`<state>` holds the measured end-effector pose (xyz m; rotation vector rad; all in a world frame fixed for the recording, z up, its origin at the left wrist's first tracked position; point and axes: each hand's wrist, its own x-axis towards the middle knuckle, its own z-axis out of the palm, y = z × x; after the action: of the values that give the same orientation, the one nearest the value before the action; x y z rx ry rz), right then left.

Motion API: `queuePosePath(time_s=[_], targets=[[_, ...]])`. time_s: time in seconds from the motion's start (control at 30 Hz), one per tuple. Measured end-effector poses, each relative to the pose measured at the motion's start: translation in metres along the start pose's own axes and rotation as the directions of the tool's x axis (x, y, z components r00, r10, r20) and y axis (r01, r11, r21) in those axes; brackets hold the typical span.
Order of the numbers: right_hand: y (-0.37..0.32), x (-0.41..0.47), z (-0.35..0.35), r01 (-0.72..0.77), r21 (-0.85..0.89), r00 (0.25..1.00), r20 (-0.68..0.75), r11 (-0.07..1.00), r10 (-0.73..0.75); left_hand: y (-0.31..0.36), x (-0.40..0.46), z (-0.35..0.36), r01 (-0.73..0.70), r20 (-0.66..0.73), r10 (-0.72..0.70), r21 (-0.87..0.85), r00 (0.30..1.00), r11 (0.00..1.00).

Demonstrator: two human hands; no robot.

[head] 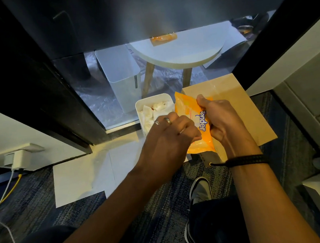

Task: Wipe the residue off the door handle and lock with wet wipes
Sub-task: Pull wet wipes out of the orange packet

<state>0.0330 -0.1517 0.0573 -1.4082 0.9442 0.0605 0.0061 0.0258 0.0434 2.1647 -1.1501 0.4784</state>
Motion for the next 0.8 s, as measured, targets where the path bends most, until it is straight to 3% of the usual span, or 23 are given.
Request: queuePosePath(time_s=[0.2, 0.33, 0.5, 0.6, 0.7, 0.73, 0.8], targets=[[-0.007, -0.008, 0.001, 0.064, 0.028, 0.998, -0.015, 0.998, -0.064, -0.002, -0.007, 0.007, 0.049, -0.045, -0.048, 0.025, 0.998, 0.998], [-0.011, -0.016, 0.002, 0.176, 0.053, 0.984, -0.015, 0.983, -0.176, 0.003, -0.005, 0.003, 0.239, -0.105, -0.251, -0.114, 0.962, 0.964], [-0.011, -0.02, 0.006, 0.279, 0.082, 0.959, 0.029, 0.957, -0.282, 0.007, 0.002, 0.001, 0.506, -0.074, -0.559, -0.341, 0.826, 0.792], [-0.01, -0.022, 0.01, 0.3, 0.08, 0.954, 0.004, 0.951, -0.301, 0.008, 0.007, -0.005, 0.588, -0.022, -0.66, -0.433, 0.751, 0.683], [-0.009, -0.024, 0.015, 0.316, 0.066, 0.949, -0.002, 0.947, -0.316, 0.008, 0.013, -0.009, 0.651, 0.092, -0.752, -0.577, 0.652, 0.493], [-0.009, -0.025, 0.016, 0.314, 0.073, 0.949, 0.006, 0.947, -0.315, 0.007, 0.014, -0.01, 0.671, 0.106, -0.775, -0.581, 0.623, 0.46], [-0.008, -0.026, 0.02, 0.302, 0.082, 0.952, 0.03, 0.95, -0.306, 0.0, 0.015, -0.006, 0.731, 0.045, -0.816, -0.475, 0.576, 0.49]])
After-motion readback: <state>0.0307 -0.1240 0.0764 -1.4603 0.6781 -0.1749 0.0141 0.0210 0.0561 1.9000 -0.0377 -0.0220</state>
